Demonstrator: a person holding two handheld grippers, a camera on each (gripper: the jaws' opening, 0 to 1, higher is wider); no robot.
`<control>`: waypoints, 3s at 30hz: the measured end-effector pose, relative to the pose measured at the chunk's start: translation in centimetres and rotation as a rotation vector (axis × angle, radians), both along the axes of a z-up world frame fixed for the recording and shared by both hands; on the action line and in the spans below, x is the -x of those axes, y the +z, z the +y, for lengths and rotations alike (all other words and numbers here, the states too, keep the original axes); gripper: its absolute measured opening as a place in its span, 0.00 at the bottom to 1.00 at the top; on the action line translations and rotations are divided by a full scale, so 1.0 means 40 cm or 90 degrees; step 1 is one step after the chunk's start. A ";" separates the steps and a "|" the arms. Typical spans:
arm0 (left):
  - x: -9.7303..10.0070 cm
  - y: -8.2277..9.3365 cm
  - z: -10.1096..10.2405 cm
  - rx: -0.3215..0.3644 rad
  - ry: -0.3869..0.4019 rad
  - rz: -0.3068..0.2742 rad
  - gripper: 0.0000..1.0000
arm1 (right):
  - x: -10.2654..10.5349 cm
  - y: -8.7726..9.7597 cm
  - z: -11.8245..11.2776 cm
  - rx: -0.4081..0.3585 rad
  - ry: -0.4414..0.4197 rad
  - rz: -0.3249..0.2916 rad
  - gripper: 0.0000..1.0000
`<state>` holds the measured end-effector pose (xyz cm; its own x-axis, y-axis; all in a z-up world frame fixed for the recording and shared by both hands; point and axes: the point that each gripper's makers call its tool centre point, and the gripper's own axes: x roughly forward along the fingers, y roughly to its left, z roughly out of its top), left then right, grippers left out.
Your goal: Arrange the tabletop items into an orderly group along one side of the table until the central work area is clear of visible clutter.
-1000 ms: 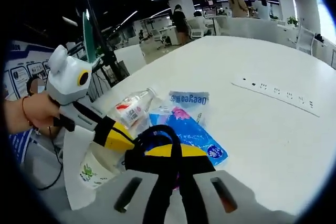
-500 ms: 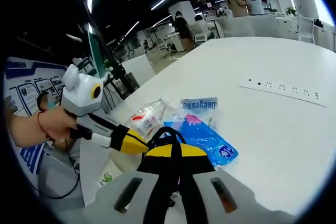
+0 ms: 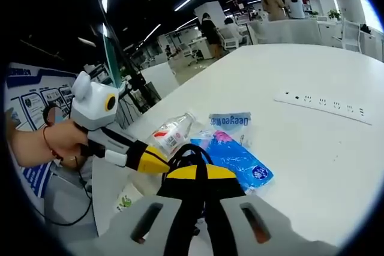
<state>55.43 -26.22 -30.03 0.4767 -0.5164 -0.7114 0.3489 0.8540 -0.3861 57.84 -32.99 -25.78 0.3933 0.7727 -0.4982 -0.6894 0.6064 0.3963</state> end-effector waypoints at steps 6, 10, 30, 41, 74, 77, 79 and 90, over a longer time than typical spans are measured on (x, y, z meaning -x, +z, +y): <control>0.003 0.014 -0.003 0.008 0.001 -0.004 0.00 | 0.010 0.020 -0.002 -0.008 -0.003 0.000 0.00; 0.007 0.027 -0.008 0.011 0.000 -0.010 0.00 | 0.017 0.035 -0.006 -0.012 -0.004 -0.003 0.00; 0.053 0.110 -0.052 0.023 -0.011 -0.039 0.00 | 0.070 0.118 -0.049 -0.028 -0.018 -0.030 0.00; 0.088 0.164 -0.102 0.024 -0.028 -0.057 0.00 | 0.113 0.169 -0.102 -0.034 -0.035 -0.049 0.00; 0.174 0.341 -0.416 0.014 -0.165 -0.132 0.00 | 0.238 0.327 -0.428 -0.047 -0.162 -0.123 0.00; 0.184 0.342 -0.447 0.014 -0.178 -0.134 0.00 | 0.253 0.329 -0.463 -0.043 -0.177 -0.125 0.00; 0.192 0.342 -0.472 0.016 -0.188 -0.133 0.00 | 0.262 0.328 -0.484 -0.041 -0.185 -0.124 0.00; 0.233 0.330 -0.605 0.032 -0.231 -0.127 0.00 | 0.309 0.319 -0.610 -0.022 -0.229 -0.121 0.00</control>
